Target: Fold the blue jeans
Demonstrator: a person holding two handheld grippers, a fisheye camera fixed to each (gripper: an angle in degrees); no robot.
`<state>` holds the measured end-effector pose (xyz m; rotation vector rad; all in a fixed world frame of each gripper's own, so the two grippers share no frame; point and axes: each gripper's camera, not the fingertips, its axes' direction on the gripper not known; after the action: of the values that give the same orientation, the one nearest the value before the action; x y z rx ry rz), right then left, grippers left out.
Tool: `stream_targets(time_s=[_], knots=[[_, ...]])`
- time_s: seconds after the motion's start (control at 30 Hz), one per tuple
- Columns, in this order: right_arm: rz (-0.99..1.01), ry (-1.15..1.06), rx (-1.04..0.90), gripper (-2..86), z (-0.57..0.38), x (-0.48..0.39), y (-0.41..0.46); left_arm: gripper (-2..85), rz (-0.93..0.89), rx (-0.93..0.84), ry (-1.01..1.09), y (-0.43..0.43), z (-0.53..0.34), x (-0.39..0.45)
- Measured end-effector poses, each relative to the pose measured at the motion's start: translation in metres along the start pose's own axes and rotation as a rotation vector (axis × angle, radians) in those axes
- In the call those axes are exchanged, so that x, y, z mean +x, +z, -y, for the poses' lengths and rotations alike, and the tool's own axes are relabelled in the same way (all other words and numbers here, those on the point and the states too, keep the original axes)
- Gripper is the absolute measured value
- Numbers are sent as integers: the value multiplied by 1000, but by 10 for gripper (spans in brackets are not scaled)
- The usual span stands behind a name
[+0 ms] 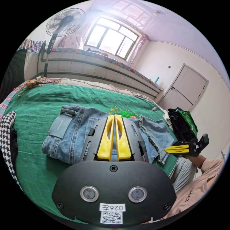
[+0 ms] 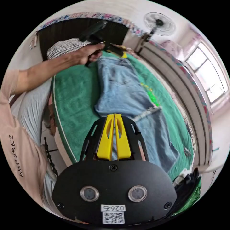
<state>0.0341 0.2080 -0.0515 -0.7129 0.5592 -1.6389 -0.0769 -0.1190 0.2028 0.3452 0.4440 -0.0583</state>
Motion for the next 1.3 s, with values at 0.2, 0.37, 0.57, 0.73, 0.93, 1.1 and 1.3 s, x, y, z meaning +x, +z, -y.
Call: stream_targets(time_s=[0.2, 0.37, 0.57, 0.73, 0.93, 1.1, 1.3], knots=[[57, 463, -24, -9, -141, 103, -30, -10, -174, -87, 261, 88, -15, 147], [119, 918, 127, -9, -293, 145, -18, -10, -156, -101, 505, 179, -6, 284], [198, 877, -79, -8, -349, 146, 33, -9, 174, -501, 376, 310, -2, 295], [86, 976, 94, 6, -404, 144, 10, -9, -80, -421, 215, 308, 21, 316], [453, 1124, 119, 90, -461, 155, 71, 8, -153, -530, 239, 369, 29, 383], [404, 1136, 126, 79, -477, 147, 85, 147, -168, -700, 225, 435, 20, 413], [395, 1043, 120, 38, -470, 131, 96, 201, -101, -734, 213, 464, 18, 435]])
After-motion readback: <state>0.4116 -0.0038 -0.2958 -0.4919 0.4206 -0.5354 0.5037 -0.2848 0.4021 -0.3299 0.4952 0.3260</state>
